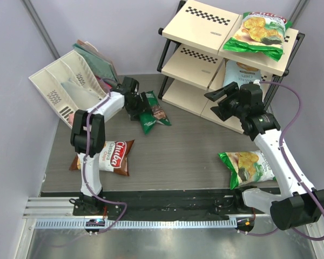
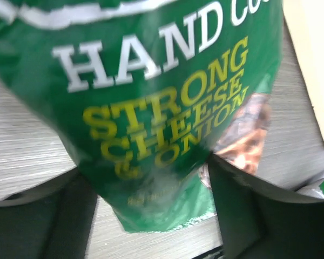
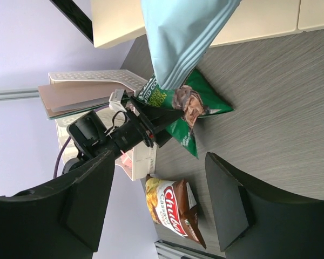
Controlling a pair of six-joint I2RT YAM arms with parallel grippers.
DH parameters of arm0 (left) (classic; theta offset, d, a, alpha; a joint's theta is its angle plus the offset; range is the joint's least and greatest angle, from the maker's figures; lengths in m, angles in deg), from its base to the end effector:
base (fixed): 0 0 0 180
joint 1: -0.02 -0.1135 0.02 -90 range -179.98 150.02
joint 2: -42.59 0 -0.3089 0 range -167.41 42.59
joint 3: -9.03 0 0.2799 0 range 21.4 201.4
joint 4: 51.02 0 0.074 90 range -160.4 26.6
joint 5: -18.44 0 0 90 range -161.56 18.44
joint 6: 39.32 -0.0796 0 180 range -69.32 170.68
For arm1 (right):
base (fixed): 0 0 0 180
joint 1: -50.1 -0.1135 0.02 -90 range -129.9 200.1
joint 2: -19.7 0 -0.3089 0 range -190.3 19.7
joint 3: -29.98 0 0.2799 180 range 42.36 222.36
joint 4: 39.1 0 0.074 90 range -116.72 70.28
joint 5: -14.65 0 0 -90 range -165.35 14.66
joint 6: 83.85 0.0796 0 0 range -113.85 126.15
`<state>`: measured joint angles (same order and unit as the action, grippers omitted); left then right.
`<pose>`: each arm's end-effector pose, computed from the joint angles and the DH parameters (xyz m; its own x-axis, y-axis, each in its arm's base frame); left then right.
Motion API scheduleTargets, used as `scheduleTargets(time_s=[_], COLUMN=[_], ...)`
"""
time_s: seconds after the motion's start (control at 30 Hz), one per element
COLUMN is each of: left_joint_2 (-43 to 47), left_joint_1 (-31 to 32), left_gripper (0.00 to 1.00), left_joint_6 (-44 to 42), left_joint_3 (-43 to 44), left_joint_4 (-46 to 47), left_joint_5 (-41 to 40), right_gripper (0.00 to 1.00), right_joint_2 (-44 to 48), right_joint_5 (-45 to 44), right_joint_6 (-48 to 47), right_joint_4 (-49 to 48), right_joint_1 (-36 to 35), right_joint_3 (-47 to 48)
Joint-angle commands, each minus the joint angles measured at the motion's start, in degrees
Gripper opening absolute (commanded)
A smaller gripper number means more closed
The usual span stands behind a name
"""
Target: Place and organize the chips bags onto the shelf
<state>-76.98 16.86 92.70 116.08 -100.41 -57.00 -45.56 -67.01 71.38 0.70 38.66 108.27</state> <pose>0.4888 -0.1689 0.1882 -0.8908 -0.4073 -0.2013 -0.2727 0.8338 -0.4800 0.2916 0.0708 0.3884 -0.4784 0.8198 -0.3148 0.2654 0.4767 0.8381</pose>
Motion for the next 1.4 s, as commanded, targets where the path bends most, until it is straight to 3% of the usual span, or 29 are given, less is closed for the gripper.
scheduleTargets(time_s=[0.0,0.07,0.23,0.3,0.33,0.5,0.73,0.83,0.97,1.2,1.37], left_joint_2=[2.0,3.8,6.4,5.8,5.1,0.5,1.9,4.2,8.0,11.7,13.3], left_joint_1=[2.6,3.5,7.5,9.0,10.5,12.7,12.9,12.9,12.9,12.9,12.9], left_gripper=[0.7,0.64,0.38,0.16,0.01,0.0,0.0,0.0,0.0,0.0,0.0], left_joint_6=[0.4,0.6,4.2,6.2,6.8,12.6,24.2,29.8,37.6,41.1,42.9], left_joint_3=[-1.4,-3.6,-6.7,-6.1,-5.4,1.7,-3.3,-10.2,-17.8,-20.1,-20.5], left_joint_4=[0.2,0.4,1.8,3.3,3.4,4.1,11.7,17.4,25.5,26.6,26.7], left_joint_5=[-1.6,-1.7,1.8,2.8,3.1,7.2,8.2,9.3,11.6,12.0,12.5], right_gripper=[0.72,0.72,0.68,0.56,0.45,0.4,0.74,0.79,0.82,0.83,0.84], right_joint_2=[1.2,1.6,2.6,2.3,1.5,-2.9,-6.9,-8.6,-10.2,-13.8,-16.0], right_joint_5=[0.8,0.5,0.4,1.8,3.7,9.0,14.5,13.6,10.3,9.1,5.9], right_joint_6=[-0.3,-0.2,-3.4,-4.2,-4.6,-8.4,-9.4,-9.5,-8.7,-3.6,-3.9], right_joint_4=[-2.5,-2.6,-2.5,-2.5,-2.4,-1.0,-4.1,-6.2,-9.8,-19.4,-20.2], right_joint_1=[-0.1,-0.1,-0.1,-0.1,-0.1,-0.7,-4.5,-7.5,-11.0,-12.6,-12.9], right_joint_3=[-0.3,-1.3,-3.6,-4.9,-5.2,-6.8,-11.8,-13.8,-15.5,-19.5,-19.4])
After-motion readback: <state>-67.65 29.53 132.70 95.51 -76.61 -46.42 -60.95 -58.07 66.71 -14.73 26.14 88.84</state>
